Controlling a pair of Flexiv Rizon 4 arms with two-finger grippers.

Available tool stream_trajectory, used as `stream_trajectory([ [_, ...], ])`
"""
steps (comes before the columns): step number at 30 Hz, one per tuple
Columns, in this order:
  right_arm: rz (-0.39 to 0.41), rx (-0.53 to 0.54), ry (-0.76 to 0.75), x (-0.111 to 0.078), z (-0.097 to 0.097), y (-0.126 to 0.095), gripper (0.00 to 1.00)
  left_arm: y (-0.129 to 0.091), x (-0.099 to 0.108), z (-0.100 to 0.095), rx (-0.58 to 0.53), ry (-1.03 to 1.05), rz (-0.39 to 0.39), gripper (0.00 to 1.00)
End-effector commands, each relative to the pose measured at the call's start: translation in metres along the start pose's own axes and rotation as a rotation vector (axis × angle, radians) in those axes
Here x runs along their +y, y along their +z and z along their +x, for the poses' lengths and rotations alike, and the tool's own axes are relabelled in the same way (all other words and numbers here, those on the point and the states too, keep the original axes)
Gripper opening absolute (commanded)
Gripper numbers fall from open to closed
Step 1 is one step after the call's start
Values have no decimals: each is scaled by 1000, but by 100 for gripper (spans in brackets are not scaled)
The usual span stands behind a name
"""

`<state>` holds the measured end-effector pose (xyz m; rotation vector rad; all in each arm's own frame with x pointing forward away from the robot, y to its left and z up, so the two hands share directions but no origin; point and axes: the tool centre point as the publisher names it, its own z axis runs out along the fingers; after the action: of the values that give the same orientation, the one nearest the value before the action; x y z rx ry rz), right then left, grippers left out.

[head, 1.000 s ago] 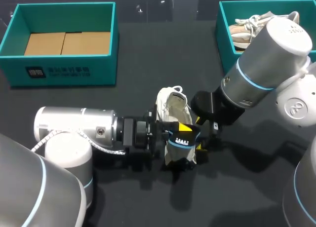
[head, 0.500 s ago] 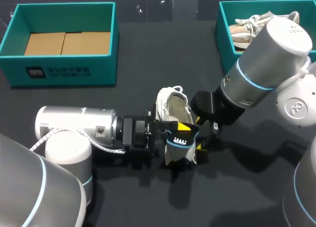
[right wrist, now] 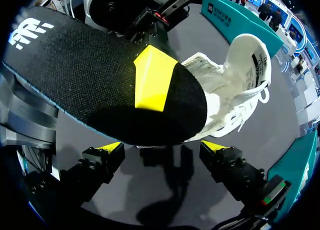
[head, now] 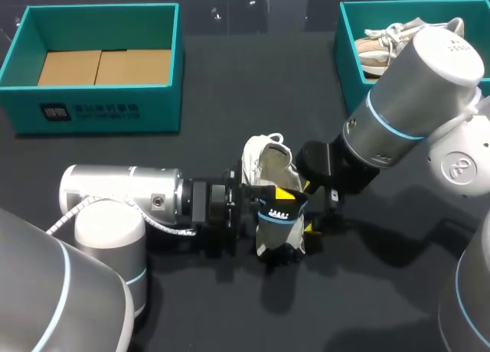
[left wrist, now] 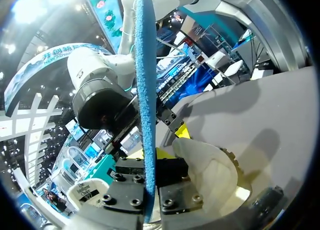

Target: Take the shoe out of the shoebox, open the shoe tongue, remove and reinsert the insole, then place the shoe into the shoebox

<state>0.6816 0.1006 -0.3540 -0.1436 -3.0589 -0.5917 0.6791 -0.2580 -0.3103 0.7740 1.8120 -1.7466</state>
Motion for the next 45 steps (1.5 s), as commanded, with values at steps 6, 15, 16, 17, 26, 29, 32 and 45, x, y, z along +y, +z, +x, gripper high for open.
stream_trajectory([
  [6, 0, -3, 0, 0, 1, 1, 100, 4, 13, -2, -21, 3, -20, 0],
  [15, 0, -3, 0, 0, 1, 1, 100, 3, 27, -6, -42, 7, -52, 0],
  [16, 0, -3, 0, 0, 1, 1, 100, 3, 29, -6, -42, 7, -58, 0],
  [17, 0, -3, 0, 0, 1, 1, 100, 3, 31, -6, -43, 6, -61, 0],
  [26, 0, -3, 0, 0, 1, 1, 100, 3, 49, -7, -42, -9, -108, 0],
  [29, 0, -3, 0, 0, 1, 1, 100, 2, 54, -7, -42, -17, -125, 0],
  [32, 0, -3, 0, 0, 1, 1, 100, 2, 60, -8, -38, -25, -146, 0],
  [45, 0, -3, 0, 0, 1, 1, 100, 1, 52, -5, -21, -45, -134, 14],
])
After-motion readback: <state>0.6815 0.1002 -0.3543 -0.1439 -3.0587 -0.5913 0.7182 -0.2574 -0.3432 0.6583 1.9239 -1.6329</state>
